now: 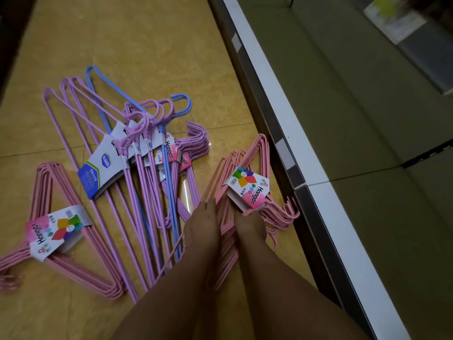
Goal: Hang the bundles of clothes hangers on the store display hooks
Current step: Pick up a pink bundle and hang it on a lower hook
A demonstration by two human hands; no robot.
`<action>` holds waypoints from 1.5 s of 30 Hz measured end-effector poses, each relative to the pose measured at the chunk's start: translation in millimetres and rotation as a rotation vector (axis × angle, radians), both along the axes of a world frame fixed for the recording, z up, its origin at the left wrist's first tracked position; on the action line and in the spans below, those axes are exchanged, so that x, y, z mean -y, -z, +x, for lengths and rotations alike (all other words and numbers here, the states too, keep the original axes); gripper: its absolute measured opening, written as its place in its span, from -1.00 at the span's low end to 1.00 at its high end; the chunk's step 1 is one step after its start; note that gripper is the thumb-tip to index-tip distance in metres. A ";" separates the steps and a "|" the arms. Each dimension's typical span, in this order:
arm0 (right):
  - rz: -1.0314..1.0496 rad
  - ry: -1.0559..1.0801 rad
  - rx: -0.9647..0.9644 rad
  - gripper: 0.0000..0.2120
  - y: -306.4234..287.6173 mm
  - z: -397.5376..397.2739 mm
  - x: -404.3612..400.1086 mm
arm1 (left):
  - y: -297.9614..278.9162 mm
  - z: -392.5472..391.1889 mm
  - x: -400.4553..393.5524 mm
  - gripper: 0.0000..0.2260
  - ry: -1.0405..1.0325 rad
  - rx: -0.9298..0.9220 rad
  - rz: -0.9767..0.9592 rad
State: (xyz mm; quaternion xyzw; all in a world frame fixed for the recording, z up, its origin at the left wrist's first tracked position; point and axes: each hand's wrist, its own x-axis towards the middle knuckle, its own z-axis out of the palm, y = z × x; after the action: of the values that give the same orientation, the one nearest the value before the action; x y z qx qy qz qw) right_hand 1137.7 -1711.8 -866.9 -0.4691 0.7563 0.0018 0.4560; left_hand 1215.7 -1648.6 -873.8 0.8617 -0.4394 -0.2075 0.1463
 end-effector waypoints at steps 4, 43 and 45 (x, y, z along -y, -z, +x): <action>0.026 0.348 0.266 -0.58 -10.2 15.4 -6.1 | -15.8 10.8 -0.2 -0.74 0.007 -0.027 -0.016; -0.656 -0.471 -0.185 -0.70 -465.8 41.3 -19.9 | -451.2 86.8 -35.9 -0.37 -0.203 -0.078 -0.089; -0.677 -0.667 -0.201 -0.68 -522.2 52.4 -21.2 | -501.1 100.4 -48.4 -0.29 -0.230 -0.008 -0.015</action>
State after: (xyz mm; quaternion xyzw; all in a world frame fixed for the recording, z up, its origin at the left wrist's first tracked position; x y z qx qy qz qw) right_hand 1190.1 -1690.6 -344.7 -0.8054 0.5632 -0.0530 0.1769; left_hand 1316.1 -1600.1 -372.7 0.9045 -0.3385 -0.1893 0.1773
